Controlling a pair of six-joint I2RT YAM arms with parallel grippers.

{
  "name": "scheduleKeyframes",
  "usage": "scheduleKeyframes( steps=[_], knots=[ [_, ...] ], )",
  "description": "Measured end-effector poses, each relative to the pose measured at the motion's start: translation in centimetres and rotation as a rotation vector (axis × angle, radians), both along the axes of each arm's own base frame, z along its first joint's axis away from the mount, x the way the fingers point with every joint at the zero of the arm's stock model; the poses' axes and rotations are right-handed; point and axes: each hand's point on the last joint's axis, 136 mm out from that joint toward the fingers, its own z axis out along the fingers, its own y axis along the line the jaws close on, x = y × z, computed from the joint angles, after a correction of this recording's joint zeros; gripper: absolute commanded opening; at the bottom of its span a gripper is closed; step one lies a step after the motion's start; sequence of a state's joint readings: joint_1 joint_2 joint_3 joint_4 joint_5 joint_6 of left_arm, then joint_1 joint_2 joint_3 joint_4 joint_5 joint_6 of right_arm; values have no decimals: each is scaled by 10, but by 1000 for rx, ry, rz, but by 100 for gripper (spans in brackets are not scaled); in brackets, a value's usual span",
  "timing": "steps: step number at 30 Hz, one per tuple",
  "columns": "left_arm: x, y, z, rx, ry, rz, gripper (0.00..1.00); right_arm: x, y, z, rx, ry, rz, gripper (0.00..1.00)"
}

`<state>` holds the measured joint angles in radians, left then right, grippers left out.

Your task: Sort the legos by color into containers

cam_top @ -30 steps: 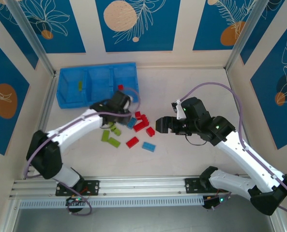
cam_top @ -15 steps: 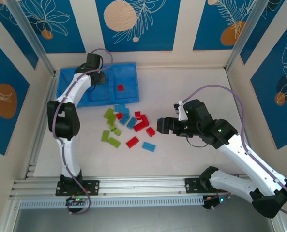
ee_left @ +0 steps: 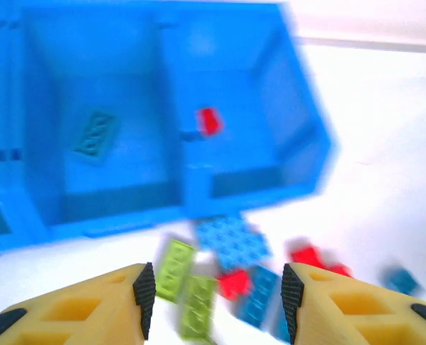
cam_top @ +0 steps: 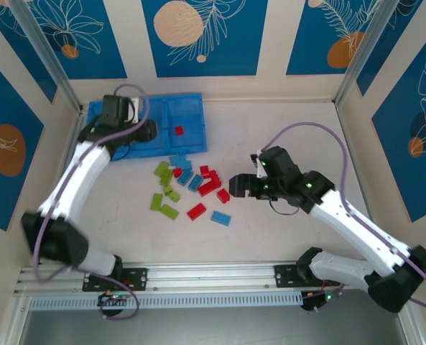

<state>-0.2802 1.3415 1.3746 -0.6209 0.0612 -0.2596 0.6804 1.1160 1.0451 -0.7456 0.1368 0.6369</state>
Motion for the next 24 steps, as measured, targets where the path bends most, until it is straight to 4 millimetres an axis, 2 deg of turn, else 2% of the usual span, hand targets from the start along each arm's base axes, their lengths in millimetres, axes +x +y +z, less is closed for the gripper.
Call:
scheduleKeyframes(
  steps=[3, 5, 7, 8, 10, 11, 13, 15, 19, 24],
  knots=[
    [-65, -38, 29, -33, -96, -189, 57, 20, 12, -28, -84, 24, 43, 85],
    [-93, -50, 29, -29, -98, -283, 61, 35, 23, -43, -122, 36, 76, 85],
    [-110, -49, 19, -2, -80, -337, 68, 52, 36, -60, -148, 44, 105, 82],
    [-116, -47, 13, 14, -72, -352, 72, 61, 41, -66, -156, 47, 115, 80],
    [-124, -42, -12, 63, -28, -375, 95, 83, 53, -83, -162, 58, 124, 77],
    [-126, -40, -23, 86, -6, -383, 100, 94, 57, -90, -163, 62, 122, 76],
    [-133, -32, -47, 138, 53, -384, 100, 115, 63, -108, -166, 75, 110, 73],
    [-135, -26, -56, 178, 75, -377, 100, 129, 66, -125, -176, 91, 100, 70],
    [-135, -19, -54, 217, 45, -372, 100, 141, 69, -150, -195, 122, 102, 54],
    [-135, -14, -56, 247, 33, -365, 100, 141, 72, -156, -191, 138, 97, 51]
  ],
)
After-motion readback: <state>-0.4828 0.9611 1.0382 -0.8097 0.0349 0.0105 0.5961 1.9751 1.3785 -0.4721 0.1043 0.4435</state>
